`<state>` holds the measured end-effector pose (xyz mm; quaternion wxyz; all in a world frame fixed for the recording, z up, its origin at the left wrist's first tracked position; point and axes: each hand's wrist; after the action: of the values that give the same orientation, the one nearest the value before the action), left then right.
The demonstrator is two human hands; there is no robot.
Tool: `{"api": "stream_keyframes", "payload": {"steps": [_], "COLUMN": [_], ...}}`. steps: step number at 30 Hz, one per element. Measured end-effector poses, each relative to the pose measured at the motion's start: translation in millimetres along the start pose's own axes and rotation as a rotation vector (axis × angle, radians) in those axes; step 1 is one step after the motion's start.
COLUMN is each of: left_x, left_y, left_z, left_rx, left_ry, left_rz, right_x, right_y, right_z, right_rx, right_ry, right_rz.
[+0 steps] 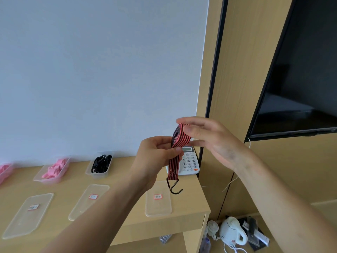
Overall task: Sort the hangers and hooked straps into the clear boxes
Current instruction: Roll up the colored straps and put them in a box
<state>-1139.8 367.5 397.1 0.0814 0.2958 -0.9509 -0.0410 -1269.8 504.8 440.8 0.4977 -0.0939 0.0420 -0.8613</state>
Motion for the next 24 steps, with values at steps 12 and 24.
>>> {"api": "stream_keyframes", "payload": {"steps": [12,24], "left_x": [5.0,1.6], "left_y": [-5.1,-6.7], "left_z": [4.6,-15.0], "left_rx": [0.052,-0.137], "left_ry": [-0.076,-0.149], "left_rz": [0.072,0.129], "right_x": [-2.0,-0.5], "right_y": [3.1,11.0], "right_z": [-7.4,-20.2], "right_rx": [0.089,-0.127], "right_ry": [-0.035,-0.215], "right_rz": [0.013,-0.065]}}
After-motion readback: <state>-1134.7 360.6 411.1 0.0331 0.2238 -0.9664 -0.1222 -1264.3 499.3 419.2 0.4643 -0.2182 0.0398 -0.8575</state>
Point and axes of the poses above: each hand's wrist, its own x-axis towards the middle knuckle, its own y-axis out of the palm, z = x × y, and after that the axes turned 6 degrees about y, right-handed
